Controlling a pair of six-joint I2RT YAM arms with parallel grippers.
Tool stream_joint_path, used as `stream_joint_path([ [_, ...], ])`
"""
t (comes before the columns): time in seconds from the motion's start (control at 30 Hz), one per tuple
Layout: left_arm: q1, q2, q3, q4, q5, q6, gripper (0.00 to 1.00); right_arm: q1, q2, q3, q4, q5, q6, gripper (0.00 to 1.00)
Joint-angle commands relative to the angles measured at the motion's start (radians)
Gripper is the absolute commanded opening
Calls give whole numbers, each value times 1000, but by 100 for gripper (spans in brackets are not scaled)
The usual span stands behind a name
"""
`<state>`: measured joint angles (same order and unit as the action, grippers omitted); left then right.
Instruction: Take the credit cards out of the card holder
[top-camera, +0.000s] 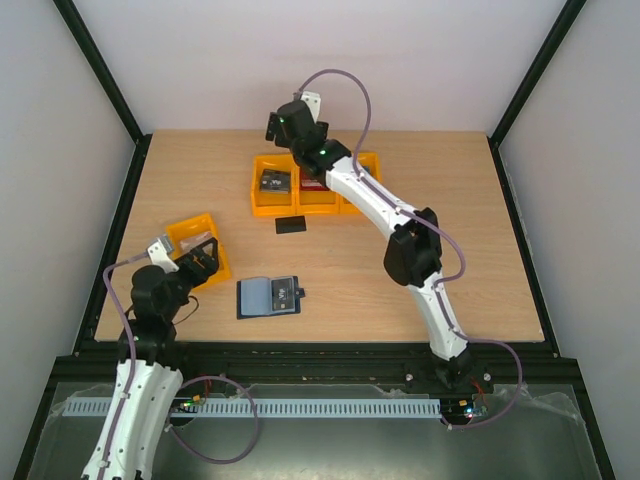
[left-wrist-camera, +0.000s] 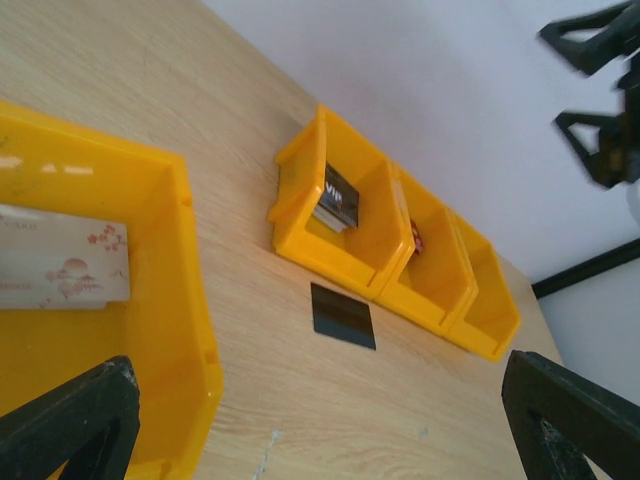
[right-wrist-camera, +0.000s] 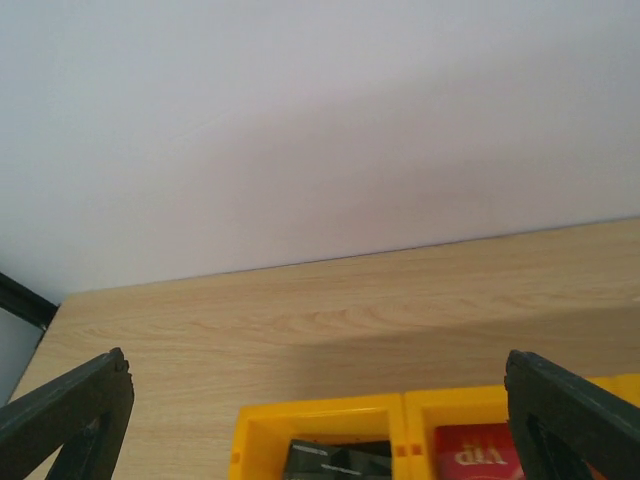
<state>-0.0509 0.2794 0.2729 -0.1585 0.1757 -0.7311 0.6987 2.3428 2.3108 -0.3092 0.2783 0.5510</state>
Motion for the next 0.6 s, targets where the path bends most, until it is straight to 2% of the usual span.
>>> stream_joint_path([
  [0.0,-5,53,7,8,98,2,99,14,-123,19,-166,22,-176,99],
  [0.1,-38,99,13,-17,146,15,100,32,-198,-57,-282,-98,-179,99],
  [0.17,-73,150,19,-49,159,3,99,73,-264,-173,-310,-169,-184,100],
  [0.33,-177,249,26,-86,147,-10,100,198,-404,-520,-291,-240,-131,94],
  [0.47,-261,332,11,-99,113,-46,99,253,-491,-827,-223,-357,-31,88],
  [0.57,-310,397,-2,-95,91,-69,99,274,-511,-977,-179,-387,7,86],
])
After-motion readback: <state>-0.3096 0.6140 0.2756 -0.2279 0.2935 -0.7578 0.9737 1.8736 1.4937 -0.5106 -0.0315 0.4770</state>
